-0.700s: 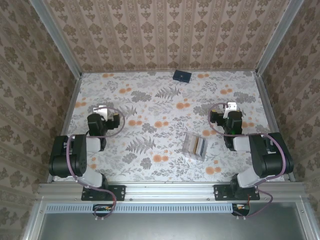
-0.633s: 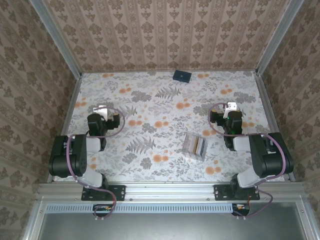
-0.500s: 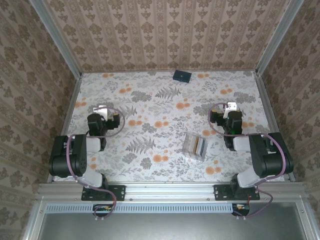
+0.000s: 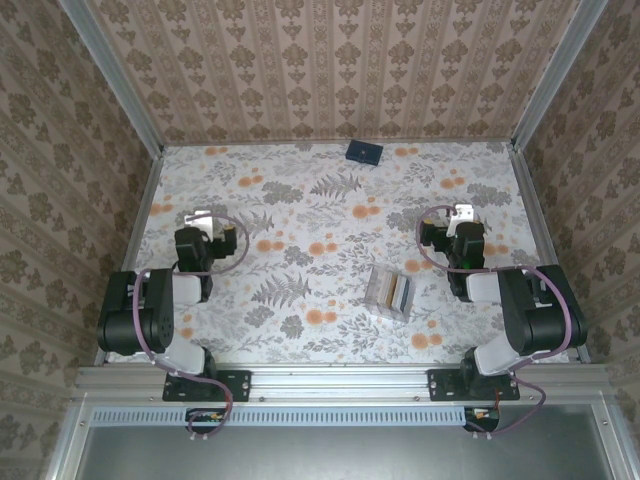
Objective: Put the credit cards into the card holder
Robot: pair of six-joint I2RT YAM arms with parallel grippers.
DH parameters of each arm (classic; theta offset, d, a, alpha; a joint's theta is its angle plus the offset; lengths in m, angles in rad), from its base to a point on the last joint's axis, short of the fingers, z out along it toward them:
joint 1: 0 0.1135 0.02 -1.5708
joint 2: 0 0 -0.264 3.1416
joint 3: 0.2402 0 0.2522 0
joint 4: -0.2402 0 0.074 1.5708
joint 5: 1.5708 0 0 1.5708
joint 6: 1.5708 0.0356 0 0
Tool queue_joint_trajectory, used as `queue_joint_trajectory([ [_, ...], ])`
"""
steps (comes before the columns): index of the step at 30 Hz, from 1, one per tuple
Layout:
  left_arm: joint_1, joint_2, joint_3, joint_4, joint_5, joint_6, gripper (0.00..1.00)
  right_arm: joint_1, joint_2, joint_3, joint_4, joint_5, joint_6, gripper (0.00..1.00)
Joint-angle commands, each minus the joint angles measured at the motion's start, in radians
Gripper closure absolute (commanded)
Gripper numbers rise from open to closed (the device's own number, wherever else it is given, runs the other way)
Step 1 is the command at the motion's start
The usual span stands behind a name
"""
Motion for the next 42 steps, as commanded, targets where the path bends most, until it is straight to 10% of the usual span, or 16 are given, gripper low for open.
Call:
queue_joint_trajectory([
  [1, -0.043, -0.102, -0.022, 0.013, -0.089, 0.025, 0.00, -0.008, -0.051, -0.005, -0.003, 0.074, 0.043, 0.00],
  [8, -0.260, -0.418, 0.143, -0.470, -0.322, 0.018, 0.00, -0.005, -0.421, 0.195, -0.660, 0.346, 0.289, 0.00],
  [11, -0.323, -0.453, 0.250, -0.653, -0.311, -0.145, 0.00, -0.011, -0.480, 0.330, -1.068, 0.460, 0.690, 0.00],
  [14, -0.359, -0.447, 0.327, -0.742, -0.202, -0.281, 0.00, -0.019, -0.509, 0.398, -1.262, 0.221, 0.746, 0.00],
  [17, -0.338, -0.432, 0.378, -1.006, -0.145, -0.688, 0.00, 0.013, -0.513, 0.375, -1.348, -0.017, 0.748, 0.01],
  [22, -0.431, -0.326, 0.452, -1.093, 0.358, -0.558, 0.01, 0.070, -0.458, 0.394, -1.603, -0.247, 0.679, 0.00],
  [31, -0.803, 0.169, 0.844, -1.499, 0.662, -0.318, 0.03, 0.095, -0.470, 0.324, -1.583, -0.302, 0.682, 0.00],
  [42, -0.903, 0.357, 0.967, -1.504, 0.571, -0.402, 0.17, 0.085, -0.428, 0.357, -1.558, -0.251, 0.684, 0.00],
])
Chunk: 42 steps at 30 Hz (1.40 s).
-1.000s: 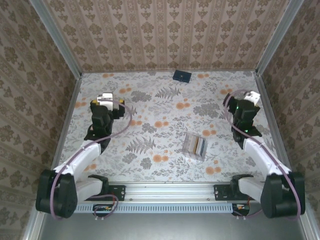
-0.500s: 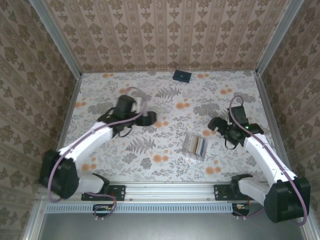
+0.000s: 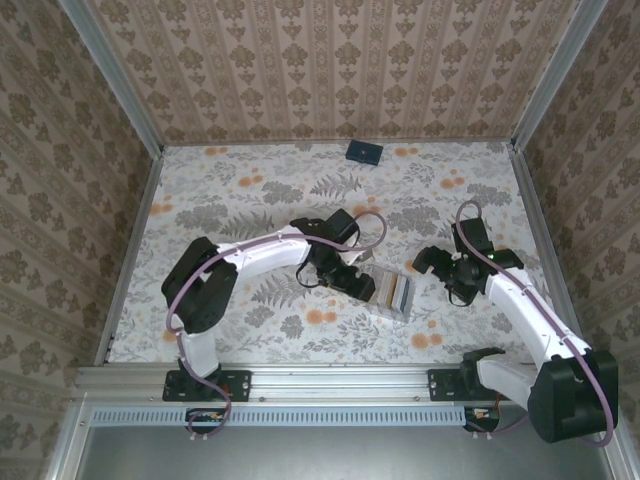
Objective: Put the credit cards into the card holder
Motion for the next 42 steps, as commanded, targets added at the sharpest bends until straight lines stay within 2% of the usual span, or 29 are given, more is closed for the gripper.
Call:
queue_joint_trajectory([
  [1, -0.005, 0.023, 0.037, -0.019, 0.003, -0.042, 0.18, -0.005, 0.014, 0.033, -0.007, 0.017, -0.004, 0.00],
  [4, -0.012, 0.040, 0.048, 0.009, -0.027, -0.054, 0.27, -0.006, 0.013, 0.006, 0.037, 0.031, -0.011, 0.00],
  [8, -0.014, 0.087, 0.097, 0.002, -0.045, -0.067, 0.50, -0.011, 0.033, 0.028, 0.030, 0.007, -0.004, 0.00],
  [11, -0.019, 0.105, 0.116, 0.022, -0.020, -0.047, 0.71, -0.011, 0.032, 0.007, 0.073, 0.029, -0.013, 0.00],
  [15, 0.001, 0.109, 0.135, 0.031, 0.023, -0.059, 0.81, -0.020, 0.059, 0.037, 0.075, 0.024, -0.007, 0.00],
  [17, 0.011, 0.113, 0.127, 0.040, 0.043, -0.065, 0.93, -0.019, 0.068, 0.033, 0.104, 0.035, -0.006, 0.00],
  [20, 0.041, 0.100, 0.113, 0.022, 0.020, -0.076, 0.96, -0.022, 0.095, 0.052, 0.131, 0.044, 0.006, 0.00],
  [23, 0.098, 0.024, 0.045, 0.078, 0.042, -0.140, 0.98, -0.020, 0.123, 0.092, 0.151, 0.038, 0.009, 0.00],
  [26, 0.160, -0.077, -0.045, 0.093, 0.041, -0.163, 1.00, -0.004, 0.152, 0.082, 0.286, 0.069, -0.008, 0.03],
  [29, 0.239, -0.177, -0.108, 0.068, 0.034, -0.181, 1.00, 0.017, 0.237, 0.142, 0.381, 0.082, -0.036, 0.03],
  [34, 0.406, -0.308, -0.222, 0.081, 0.024, -0.202, 1.00, 0.069, 0.478, 0.364, 0.447, 0.085, -0.094, 0.09],
  [38, 0.533, -0.359, -0.291, 0.146, 0.031, -0.248, 1.00, 0.114, 0.697, 0.606, 0.394, 0.134, -0.184, 0.17],
  [39, 0.553, -0.360, -0.300, 0.152, 0.029, -0.252, 1.00, 0.127, 0.750, 0.668, 0.393, 0.149, -0.214, 0.20],
  [42, 0.575, -0.346, -0.287, 0.114, -0.028, -0.252, 1.00, 0.139, 0.902, 0.848, 0.379, 0.180, -0.232, 0.20],
])
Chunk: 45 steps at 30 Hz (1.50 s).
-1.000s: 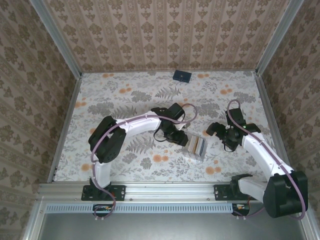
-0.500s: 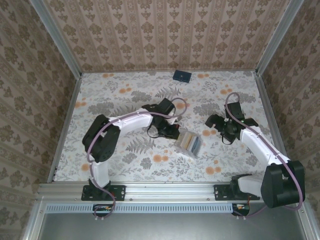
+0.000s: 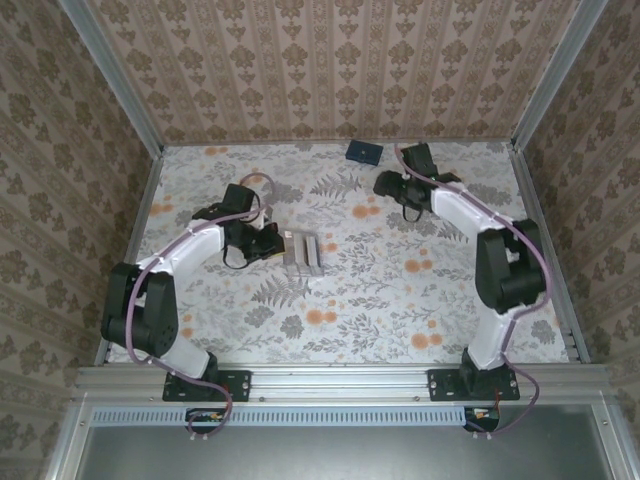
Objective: Put the credit cards into the card holder
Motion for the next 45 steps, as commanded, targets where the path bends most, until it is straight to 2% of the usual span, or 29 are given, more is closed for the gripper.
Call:
queue_joint_trajectory([
  [1, 0.004, -0.011, 0.009, 0.013, -0.008, -0.037, 1.00, 0.011, 0.144, 0.180, -0.033, 0.054, -0.065, 0.19],
  [3, 0.013, 0.000, -0.007, 0.046, 0.015, -0.053, 0.99, 0.018, 0.251, 0.332, -0.078, 0.088, -0.068, 0.19],
  [5, 0.015, -0.003, -0.014, 0.054, 0.012, -0.055, 0.85, 0.027, 0.348, 0.467, -0.113, 0.151, -0.077, 0.20],
  [7, 0.016, -0.028, -0.019, 0.053, -0.007, -0.052, 0.63, 0.031, 0.459, 0.637, -0.172, 0.167, -0.087, 0.26],
  [9, 0.015, -0.057, -0.025, 0.065, -0.016, -0.048, 0.50, 0.036, 0.565, 0.810, -0.242, 0.155, -0.105, 0.31],
  [10, 0.015, -0.069, -0.025, 0.063, -0.016, -0.043, 0.47, 0.038, 0.619, 0.903, -0.279, 0.151, -0.113, 0.33],
  [13, 0.018, -0.110, -0.029, 0.031, -0.029, -0.029, 0.44, 0.039, 0.764, 1.114, -0.331, 0.157, -0.138, 0.37],
  [15, 0.021, -0.147, -0.049, 0.028, -0.054, -0.030, 0.43, 0.036, 0.800, 1.172, -0.334, 0.175, -0.143, 0.36],
  [17, 0.024, -0.179, -0.067, 0.029, -0.073, -0.025, 0.42, 0.035, 0.795, 1.143, -0.275, 0.196, -0.154, 0.32],
  [20, 0.027, -0.218, -0.079, 0.000, -0.102, -0.008, 0.42, 0.018, 0.794, 1.107, -0.156, 0.171, -0.123, 0.32],
  [26, 0.027, -0.271, -0.091, -0.008, -0.157, 0.010, 0.41, -0.057, 0.831, 1.103, -0.098, 0.042, 0.211, 0.36],
  [29, 0.027, -0.291, -0.103, -0.003, -0.165, -0.002, 0.41, -0.098, 0.857, 1.103, -0.068, -0.084, 0.351, 0.38],
  [37, 0.026, -0.302, -0.116, 0.010, -0.182, 0.004, 0.41, -0.114, 0.909, 1.104, 0.032, -0.279, 0.437, 0.39],
  [45, 0.025, -0.307, -0.127, 0.033, -0.173, -0.002, 0.41, -0.113, 0.938, 1.074, 0.107, -0.376, 0.493, 0.49],
])
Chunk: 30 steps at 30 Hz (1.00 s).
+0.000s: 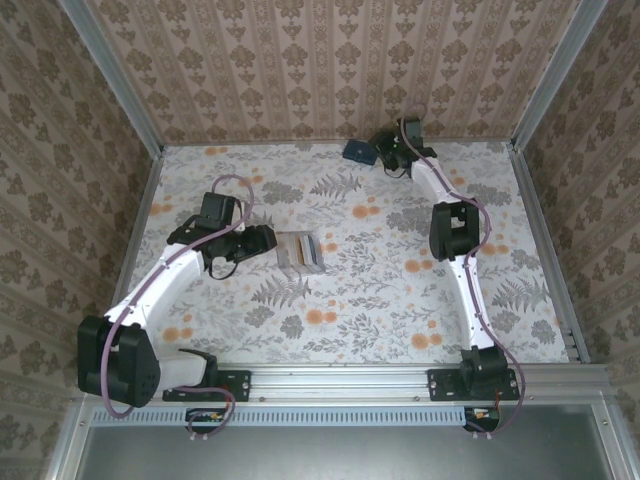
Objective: Put the credit cards into the card holder
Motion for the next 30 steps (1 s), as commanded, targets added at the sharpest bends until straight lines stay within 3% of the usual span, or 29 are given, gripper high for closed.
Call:
queue_joint_trajectory([
  [1, 0.007, -0.019, -0.015, 0.007, 0.007, 0.016, 0.41, 0.009, 0.035, -0.029, 0.060, -0.081, 0.049, 0.51],
  [8, 0.005, -0.006, -0.024, 0.023, 0.025, 0.006, 0.41, 0.012, 0.041, -0.047, 0.051, -0.105, 0.066, 0.47],
  [12, 0.000, -0.007, -0.027, 0.016, 0.004, 0.003, 0.41, 0.013, 0.044, -0.073, 0.101, -0.135, 0.112, 0.52],
  [23, -0.003, 0.000, -0.052, 0.035, 0.003, 0.005, 0.41, 0.017, 0.043, -0.074, 0.112, -0.160, 0.090, 1.00],
  [27, -0.005, -0.016, -0.075, 0.054, -0.023, -0.014, 0.41, 0.017, 0.021, -0.097, 0.131, -0.213, 0.108, 1.00],
  [30, -0.006, -0.016, -0.061, 0.049, -0.010, -0.009, 0.41, 0.019, -0.066, -0.229, 0.206, -0.243, 0.119, 1.00],
])
